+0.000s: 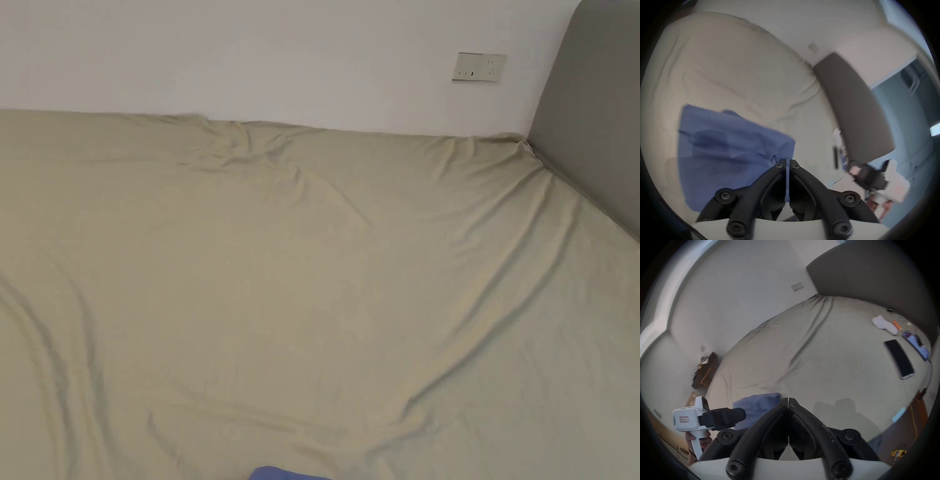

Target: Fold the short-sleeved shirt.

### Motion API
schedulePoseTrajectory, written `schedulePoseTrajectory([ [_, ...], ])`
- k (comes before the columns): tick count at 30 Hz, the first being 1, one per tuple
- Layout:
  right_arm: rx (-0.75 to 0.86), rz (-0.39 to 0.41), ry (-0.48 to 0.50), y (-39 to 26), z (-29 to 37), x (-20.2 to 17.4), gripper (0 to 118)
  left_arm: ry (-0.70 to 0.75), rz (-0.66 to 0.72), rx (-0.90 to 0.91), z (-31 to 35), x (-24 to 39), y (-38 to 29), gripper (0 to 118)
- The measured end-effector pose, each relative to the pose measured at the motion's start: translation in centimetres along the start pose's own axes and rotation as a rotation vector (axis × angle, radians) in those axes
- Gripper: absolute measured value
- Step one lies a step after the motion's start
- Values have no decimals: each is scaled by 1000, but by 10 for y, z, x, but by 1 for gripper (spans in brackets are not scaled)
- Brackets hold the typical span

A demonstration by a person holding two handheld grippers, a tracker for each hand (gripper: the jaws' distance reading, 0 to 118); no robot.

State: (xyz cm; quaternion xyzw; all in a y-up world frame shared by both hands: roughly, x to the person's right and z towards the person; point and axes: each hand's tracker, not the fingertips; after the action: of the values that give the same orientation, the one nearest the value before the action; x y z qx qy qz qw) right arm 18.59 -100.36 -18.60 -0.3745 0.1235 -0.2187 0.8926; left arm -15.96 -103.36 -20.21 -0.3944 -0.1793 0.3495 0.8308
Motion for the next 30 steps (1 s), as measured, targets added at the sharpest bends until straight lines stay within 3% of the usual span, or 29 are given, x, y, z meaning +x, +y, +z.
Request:
schedulePoseTrajectory([
  [3,-74,70,107,0,-39,-28,2,-27,73,130,53,-28,10,2],
  [5,-140,118,173,-6,-69,-49,2,48,123,208,75,-54,12,2],
  [8,-269,113,267,-20,-114,-72,2,159,183,223,96,-86,12,0],
  [10,-333,127,280,-30,-134,-80,2,128,227,231,104,-102,6,0],
  [13,-383,203,207,-40,-151,-86,1,48,297,226,104,-121,0,4],
  [14,-402,213,183,-42,-153,-87,1,30,305,231,101,-125,-1,13],
  [15,-417,207,166,-44,-157,-85,2,53,291,225,98,-128,0,31],
  [16,-430,201,159,-47,-161,-82,1,55,281,210,92,-132,3,66],
  [17,-441,190,154,-48,-163,-78,1,57,239,163,85,-140,5,84],
  [18,-444,185,151,-50,-164,-75,1,59,207,125,79,-141,8,93],
  [22,-443,203,155,-54,-171,-73,2,58,90,1,40,-142,15,95],
  [25,-440,202,150,-54,-170,-74,2,99,90,-117,5,-144,16,95],
  [27,-438,192,154,-55,-170,-72,1,22,37,-57,1,-137,15,95],
  [30,-441,154,165,-55,-170,-68,1,-17,48,-101,-14,-128,18,83],
])
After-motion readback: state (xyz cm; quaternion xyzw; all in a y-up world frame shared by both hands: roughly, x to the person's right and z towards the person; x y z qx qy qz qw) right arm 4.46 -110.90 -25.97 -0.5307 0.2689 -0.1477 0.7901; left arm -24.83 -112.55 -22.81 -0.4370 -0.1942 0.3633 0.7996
